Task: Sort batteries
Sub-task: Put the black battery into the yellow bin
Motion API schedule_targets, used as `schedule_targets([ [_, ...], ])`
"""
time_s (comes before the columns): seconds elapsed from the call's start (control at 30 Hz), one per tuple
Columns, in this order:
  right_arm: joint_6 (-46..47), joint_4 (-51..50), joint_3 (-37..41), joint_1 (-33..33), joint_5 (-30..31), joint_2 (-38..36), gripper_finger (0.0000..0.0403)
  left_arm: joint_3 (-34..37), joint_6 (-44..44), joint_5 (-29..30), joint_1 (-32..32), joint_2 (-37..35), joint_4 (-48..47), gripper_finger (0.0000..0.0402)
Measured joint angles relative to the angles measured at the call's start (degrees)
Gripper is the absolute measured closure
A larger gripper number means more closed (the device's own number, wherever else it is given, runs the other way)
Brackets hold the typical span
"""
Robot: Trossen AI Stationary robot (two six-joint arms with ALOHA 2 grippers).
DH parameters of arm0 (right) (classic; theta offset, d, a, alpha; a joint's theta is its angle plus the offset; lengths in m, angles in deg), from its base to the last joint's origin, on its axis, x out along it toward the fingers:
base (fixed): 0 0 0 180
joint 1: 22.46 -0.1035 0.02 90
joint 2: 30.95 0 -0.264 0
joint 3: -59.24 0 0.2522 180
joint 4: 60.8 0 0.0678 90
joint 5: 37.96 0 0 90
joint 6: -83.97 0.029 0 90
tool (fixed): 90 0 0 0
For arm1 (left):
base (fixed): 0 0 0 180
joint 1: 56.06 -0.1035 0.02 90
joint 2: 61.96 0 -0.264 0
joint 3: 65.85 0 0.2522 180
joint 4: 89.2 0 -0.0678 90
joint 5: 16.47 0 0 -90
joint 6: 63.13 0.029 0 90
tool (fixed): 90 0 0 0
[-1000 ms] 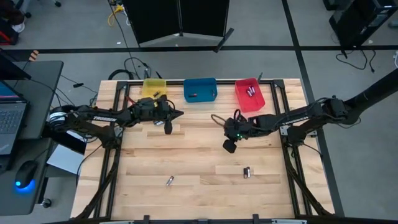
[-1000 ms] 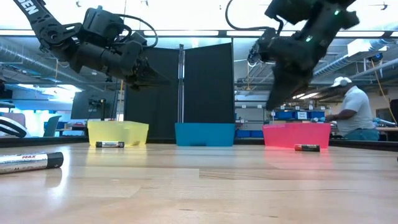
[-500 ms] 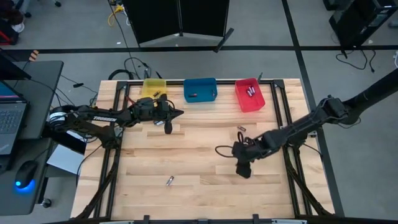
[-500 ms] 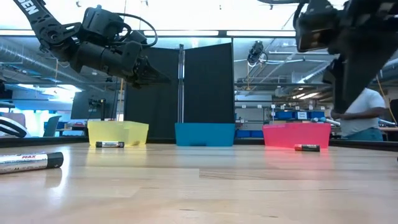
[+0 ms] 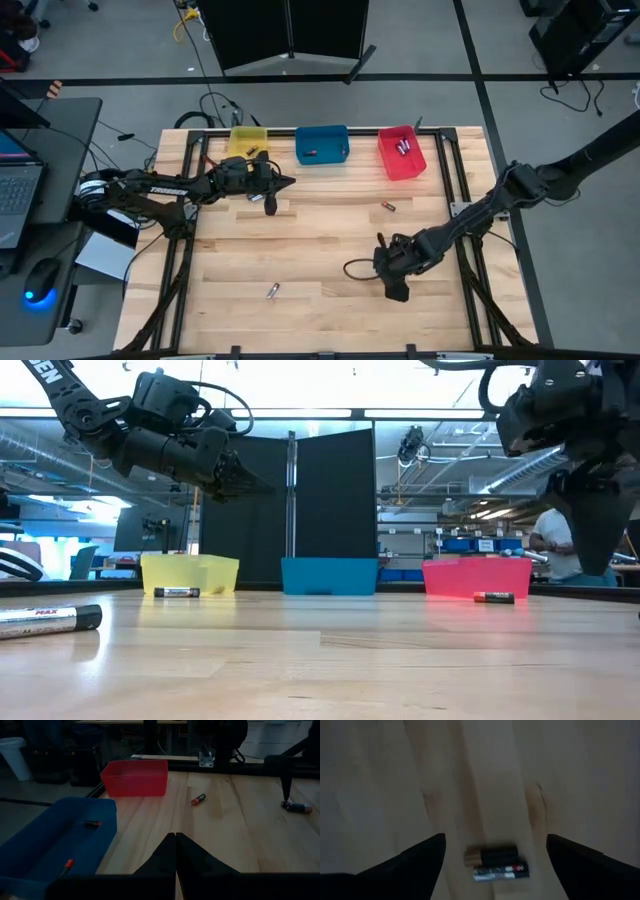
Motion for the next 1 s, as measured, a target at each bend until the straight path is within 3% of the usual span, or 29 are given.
schedule_targets([
  [0.43,-7.1,-12.6,-12.6,-2.9,-0.6,13.6,0.0032,0.0,0.0,0.0,0.0,0.0,-0.6,0.0392],
  [1.0,-8.3,-12.6,-10.8,-2.9,-1.2,13.9,0.0044,0.0,0.0,0.0,0.0,0.0,-1.2,0.0392],
])
